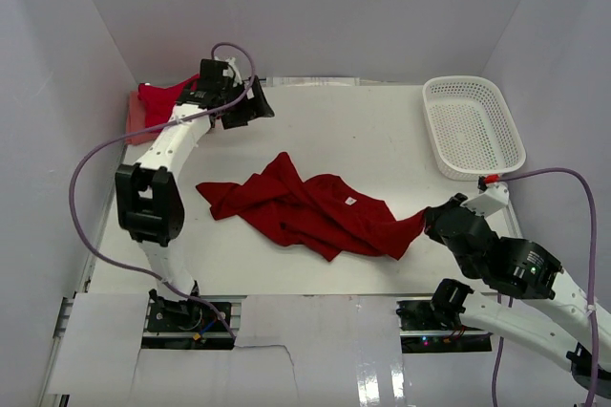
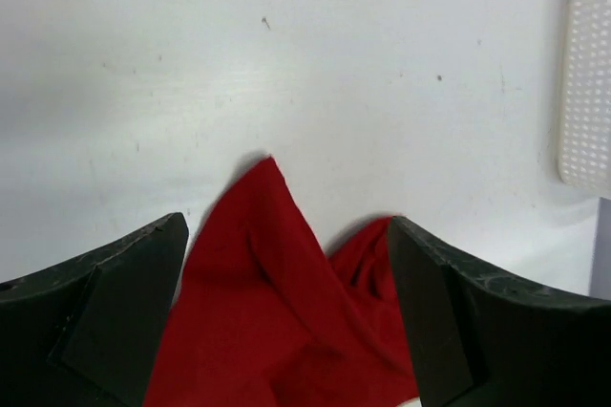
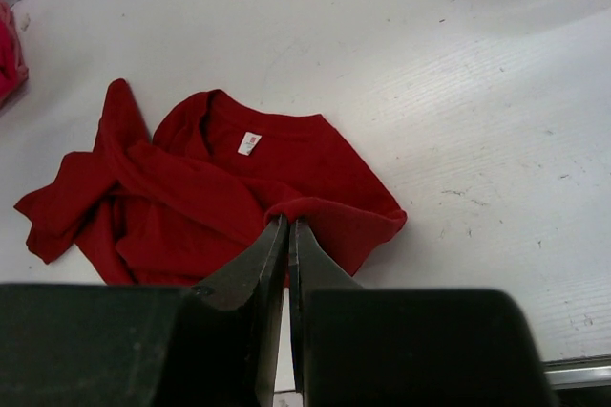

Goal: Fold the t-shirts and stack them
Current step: Flatten out the tshirt

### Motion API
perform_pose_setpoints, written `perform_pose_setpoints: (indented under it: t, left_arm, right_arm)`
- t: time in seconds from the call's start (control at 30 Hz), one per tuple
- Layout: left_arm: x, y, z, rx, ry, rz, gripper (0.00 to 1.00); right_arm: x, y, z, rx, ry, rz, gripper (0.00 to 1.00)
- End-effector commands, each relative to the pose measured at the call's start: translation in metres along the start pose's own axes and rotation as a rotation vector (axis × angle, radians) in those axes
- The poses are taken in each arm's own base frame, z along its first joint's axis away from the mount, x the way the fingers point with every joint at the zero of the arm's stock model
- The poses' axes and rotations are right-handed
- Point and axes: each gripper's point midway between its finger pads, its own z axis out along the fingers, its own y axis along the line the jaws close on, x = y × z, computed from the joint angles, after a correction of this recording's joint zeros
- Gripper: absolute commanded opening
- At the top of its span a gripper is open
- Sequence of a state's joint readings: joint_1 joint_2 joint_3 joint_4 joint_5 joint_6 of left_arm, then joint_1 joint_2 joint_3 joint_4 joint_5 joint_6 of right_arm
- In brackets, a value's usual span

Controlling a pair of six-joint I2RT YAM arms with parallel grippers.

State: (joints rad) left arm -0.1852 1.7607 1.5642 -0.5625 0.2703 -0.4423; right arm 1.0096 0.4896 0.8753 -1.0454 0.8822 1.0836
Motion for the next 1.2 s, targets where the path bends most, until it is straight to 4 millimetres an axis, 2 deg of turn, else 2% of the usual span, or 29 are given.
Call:
perform_pose_setpoints:
  t: [0.0,0.03,0.1,0.13,0.17,0.27,0.3,0.4,0.67,0.77,0.8,0.9,1.07,1.17]
  left_arm:
    - [0.017,-0.004,0.027,-0.015,0.144,0.048,0.96]
    - [0.021,-0.012,0.034,-0.016,0.162,0.07,0.96]
    - [0.027,-0.014,0.051,-0.044,0.196,0.095,0.96]
    - [0.032,-0.014,0.06,-0.057,0.22,0.098,0.93]
    - [0.03,-0.015,0.059,-0.055,0.216,0.097,0.93]
    - [0.056,-0.01,0.08,-0.065,0.314,0.101,0.92]
    - [0.056,-0.01,0.084,-0.064,0.315,0.105,0.92]
    - [0.073,-0.012,0.093,-0.076,0.37,0.136,0.91]
    - [0.098,-0.001,0.101,-0.128,0.426,0.162,0.9]
    - [0.104,0.005,0.108,-0.141,0.444,0.155,0.87]
    - [0.105,0.006,0.11,-0.141,0.447,0.154,0.82]
    - [0.11,0.007,0.114,-0.132,0.463,0.147,0.78]
    - [0.116,0.011,0.118,-0.142,0.482,0.141,0.77]
    - [0.114,0.011,0.12,-0.145,0.475,0.141,0.69]
  right_arm:
    - [-0.012,0.023,-0.003,-0.068,-0.019,0.019,0.08]
    - [-0.011,0.025,-0.002,-0.075,-0.014,0.016,0.08]
    - [-0.01,0.026,-0.002,-0.079,-0.011,0.016,0.08]
    - [-0.01,0.027,-0.002,-0.08,-0.01,0.018,0.08]
    - [-0.01,0.027,-0.002,-0.08,-0.01,0.018,0.08]
    - [-0.01,0.028,-0.002,-0.082,-0.007,0.014,0.08]
    - [-0.01,0.028,-0.002,-0.08,-0.007,0.012,0.08]
    - [-0.009,0.029,-0.001,-0.078,-0.005,0.005,0.08]
    - [-0.007,0.031,-0.001,-0.089,0.001,0.005,0.08]
    - [-0.008,0.03,-0.001,-0.092,-0.002,0.009,0.08]
    - [-0.008,0.03,-0.001,-0.091,-0.002,0.008,0.08]
    - [-0.008,0.028,-0.001,-0.094,-0.005,0.014,0.08]
    - [-0.008,0.027,-0.002,-0.1,-0.007,0.019,0.08]
    - [-0.007,0.027,-0.002,-0.101,-0.005,0.019,0.08]
